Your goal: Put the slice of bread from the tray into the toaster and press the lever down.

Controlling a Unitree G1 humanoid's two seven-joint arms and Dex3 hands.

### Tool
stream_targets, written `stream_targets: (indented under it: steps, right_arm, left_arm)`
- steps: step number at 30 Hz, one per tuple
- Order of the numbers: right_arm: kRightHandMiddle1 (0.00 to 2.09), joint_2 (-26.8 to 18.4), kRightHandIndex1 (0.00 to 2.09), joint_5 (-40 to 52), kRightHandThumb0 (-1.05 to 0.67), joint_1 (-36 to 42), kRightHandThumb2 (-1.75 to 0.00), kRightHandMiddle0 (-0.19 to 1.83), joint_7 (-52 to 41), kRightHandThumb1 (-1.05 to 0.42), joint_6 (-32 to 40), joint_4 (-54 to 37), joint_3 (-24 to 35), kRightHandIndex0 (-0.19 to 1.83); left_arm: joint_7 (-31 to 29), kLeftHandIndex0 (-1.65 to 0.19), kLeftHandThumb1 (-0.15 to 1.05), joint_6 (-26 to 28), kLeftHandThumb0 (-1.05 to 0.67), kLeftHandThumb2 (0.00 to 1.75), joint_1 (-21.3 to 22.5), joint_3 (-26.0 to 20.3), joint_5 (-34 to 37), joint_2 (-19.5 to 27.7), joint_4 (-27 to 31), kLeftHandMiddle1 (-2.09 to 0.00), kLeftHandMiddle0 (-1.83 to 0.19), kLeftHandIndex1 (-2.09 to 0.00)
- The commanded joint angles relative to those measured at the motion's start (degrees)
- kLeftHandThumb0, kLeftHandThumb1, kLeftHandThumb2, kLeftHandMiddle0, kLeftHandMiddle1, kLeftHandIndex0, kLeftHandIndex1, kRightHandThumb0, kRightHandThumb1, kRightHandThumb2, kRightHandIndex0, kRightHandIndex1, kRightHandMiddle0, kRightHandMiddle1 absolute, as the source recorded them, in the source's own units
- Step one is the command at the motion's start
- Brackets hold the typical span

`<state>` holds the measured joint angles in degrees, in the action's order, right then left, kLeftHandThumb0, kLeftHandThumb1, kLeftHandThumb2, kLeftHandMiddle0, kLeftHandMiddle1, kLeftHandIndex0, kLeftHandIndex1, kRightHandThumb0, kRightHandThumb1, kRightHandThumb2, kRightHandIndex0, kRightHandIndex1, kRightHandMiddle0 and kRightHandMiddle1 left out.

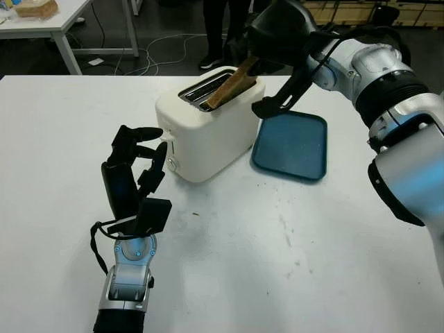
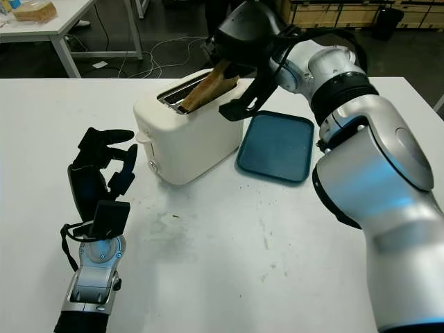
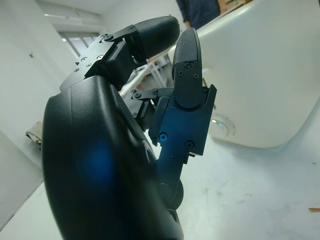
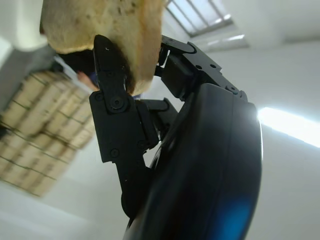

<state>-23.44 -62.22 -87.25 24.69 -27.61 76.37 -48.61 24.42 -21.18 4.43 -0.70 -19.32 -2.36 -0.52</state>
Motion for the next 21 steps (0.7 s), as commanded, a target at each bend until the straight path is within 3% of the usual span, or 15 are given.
stream_targets:
  steps: [1,9,11,13,17,21]
  right_arm:
    - [0.84,-0.68,1.32,-2.34,-0.41,-1.36,-0.07,0.79,1.76,-0.92,2.17,0.62,-2.02,0.73]
    - [0.75,-0.03,1.21,-5.69,-0.44,-1.86,-0.03,0.85,7.01,-0.92,4.79,0.91,-5.57,0.8]
    - [0.76,0.15,1.31,-4.55,-0.42,-1.73,-0.04,0.86,6.85,-0.92,4.08,1.0,-4.86,0.77]
    - [0.77,0.45,1.27,-1.45,-0.42,-1.31,-0.06,0.86,4.72,-0.92,2.24,1.14,-2.25,0.76]
    - [1.14,1.21,1.59,7.33,-0.42,0.2,-0.08,0.78,-1.3,-0.92,-2.4,1.04,5.78,0.74]
    - [1.01,1.89,1.46,13.31,-0.43,1.19,-0.13,0.8,-6.59,-0.92,-5.19,0.67,11.24,0.79]
  left_arm:
    - [-0.06,-0.5,0.92,-0.99,-0.39,0.26,-0.45,0.35,0.12,-0.15,0.1,-1.51,-0.53,-1.14]
    - [0.24,-0.51,0.92,-0.55,-0.4,0.26,-0.63,0.37,-0.27,-0.32,0.34,-1.5,-0.54,-1.14]
    - [0.23,-0.51,0.92,-0.55,-0.41,0.26,-0.63,0.4,-0.37,-0.31,0.33,-1.49,-0.54,-1.14]
    - [0.13,-0.51,0.92,-0.74,-0.4,0.27,-0.57,0.38,-0.18,-0.29,0.15,-1.5,-0.54,-1.14]
    - [0.15,-0.51,0.92,-0.67,-0.41,0.26,-0.67,0.4,-0.29,-0.26,0.27,-1.51,-0.54,-1.14]
    - [0.29,-0.51,0.92,-0.78,-0.41,0.27,-0.6,0.4,-0.36,-0.3,0.12,-1.51,-0.54,-1.14]
